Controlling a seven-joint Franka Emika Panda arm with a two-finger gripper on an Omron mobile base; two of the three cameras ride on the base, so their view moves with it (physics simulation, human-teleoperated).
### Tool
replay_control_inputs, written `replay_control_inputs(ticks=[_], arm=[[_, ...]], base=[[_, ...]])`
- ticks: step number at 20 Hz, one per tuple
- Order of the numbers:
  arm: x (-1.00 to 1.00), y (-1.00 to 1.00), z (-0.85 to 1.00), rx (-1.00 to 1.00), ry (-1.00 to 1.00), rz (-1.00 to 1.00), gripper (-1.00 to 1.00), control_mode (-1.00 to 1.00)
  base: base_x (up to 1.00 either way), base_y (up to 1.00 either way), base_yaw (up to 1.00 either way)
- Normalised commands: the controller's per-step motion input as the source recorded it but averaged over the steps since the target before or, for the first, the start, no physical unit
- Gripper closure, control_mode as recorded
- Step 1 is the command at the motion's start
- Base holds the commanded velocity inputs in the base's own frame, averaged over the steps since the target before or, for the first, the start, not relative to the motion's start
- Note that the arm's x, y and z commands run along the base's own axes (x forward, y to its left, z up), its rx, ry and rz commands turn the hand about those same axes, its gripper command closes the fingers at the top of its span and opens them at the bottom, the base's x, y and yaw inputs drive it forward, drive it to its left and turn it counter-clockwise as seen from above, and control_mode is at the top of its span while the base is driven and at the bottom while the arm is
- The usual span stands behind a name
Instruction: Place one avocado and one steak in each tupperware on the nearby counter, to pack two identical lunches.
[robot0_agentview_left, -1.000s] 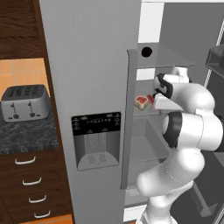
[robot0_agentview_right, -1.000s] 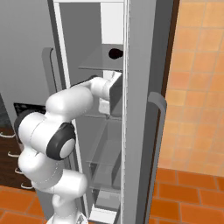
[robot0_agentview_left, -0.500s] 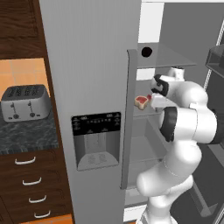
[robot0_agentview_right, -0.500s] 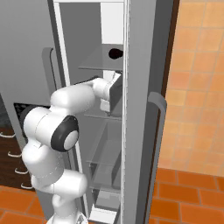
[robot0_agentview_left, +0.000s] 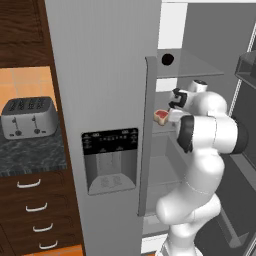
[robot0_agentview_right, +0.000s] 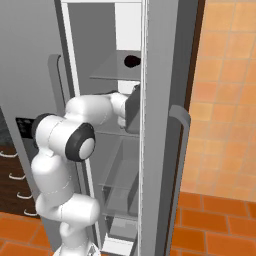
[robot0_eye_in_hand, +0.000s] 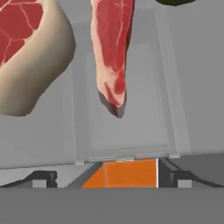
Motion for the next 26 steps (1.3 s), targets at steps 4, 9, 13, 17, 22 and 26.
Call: replay_control_inputs(ticks=[4,9,13,17,22,26], arm=[[0.44,-0.01,-0.04,0.0,0.0,0.0,-1.0,-1.0],[0.44,0.0,-0.3,0.0,0.0,0.0,-1.0,-1.0],[0.44,-0.03,-0.33,0.0,0.0,0.0,-1.0,-1.0],[0.25,-0.02,-0.35,0.0,0.0,0.01,-1.0,-1.0],[0.06,0.0,-0.57,-0.01,0.02,0.0,-1.0,-1.0],[0.11,0.15,-0.69,-0.04,0.06,0.0,-1.0,-1.0]], base=[[0.0,0.0,0.0],[0.0,0.0,0.0],[0.0,0.0,0.0],[0.0,0.0,0.0],[0.0,0.0,0.0],[0.0,0.0,0.0]])
